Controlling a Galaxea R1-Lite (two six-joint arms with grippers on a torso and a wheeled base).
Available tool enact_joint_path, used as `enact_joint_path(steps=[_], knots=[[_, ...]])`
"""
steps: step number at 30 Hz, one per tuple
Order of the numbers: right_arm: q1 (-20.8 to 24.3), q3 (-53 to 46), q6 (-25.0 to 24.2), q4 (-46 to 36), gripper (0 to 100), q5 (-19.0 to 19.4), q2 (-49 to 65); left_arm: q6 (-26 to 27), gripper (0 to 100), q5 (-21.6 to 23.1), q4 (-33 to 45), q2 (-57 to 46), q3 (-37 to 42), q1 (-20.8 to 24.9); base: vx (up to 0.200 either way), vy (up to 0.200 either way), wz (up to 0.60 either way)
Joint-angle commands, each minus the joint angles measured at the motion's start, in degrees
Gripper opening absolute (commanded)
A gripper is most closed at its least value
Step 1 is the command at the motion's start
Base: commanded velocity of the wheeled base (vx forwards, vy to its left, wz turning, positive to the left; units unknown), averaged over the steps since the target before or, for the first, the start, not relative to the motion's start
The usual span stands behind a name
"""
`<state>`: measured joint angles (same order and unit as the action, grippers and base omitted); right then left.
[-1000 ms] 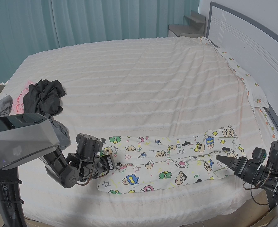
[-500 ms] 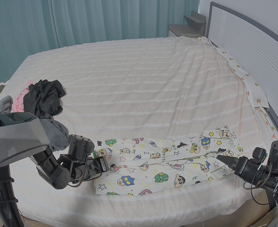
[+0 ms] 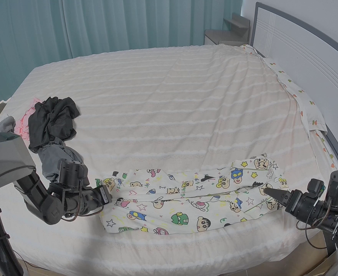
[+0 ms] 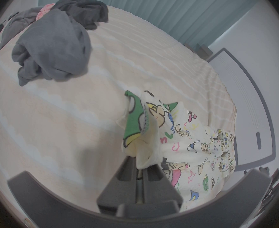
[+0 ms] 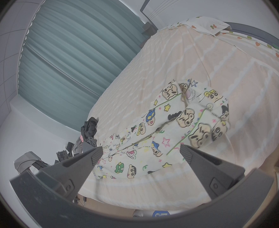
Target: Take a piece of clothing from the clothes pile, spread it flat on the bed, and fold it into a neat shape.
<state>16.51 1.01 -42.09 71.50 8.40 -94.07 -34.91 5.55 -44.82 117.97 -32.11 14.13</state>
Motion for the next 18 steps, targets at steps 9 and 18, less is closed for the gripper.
enact_joint_path(steps=[9,18], knots=[[-0.8,-1.0,0.0,0.0,100,0.0,-0.1,-0.1,0,9.7,0.4,-7.9,4.5,-14.0,0.000,0.000,0.00],[-1.2,-1.0,0.0,0.0,100,0.0,-0.1,0.3,0,17.1,2.5,-12.2,4.3,-26.2,0.000,0.000,0.00]])
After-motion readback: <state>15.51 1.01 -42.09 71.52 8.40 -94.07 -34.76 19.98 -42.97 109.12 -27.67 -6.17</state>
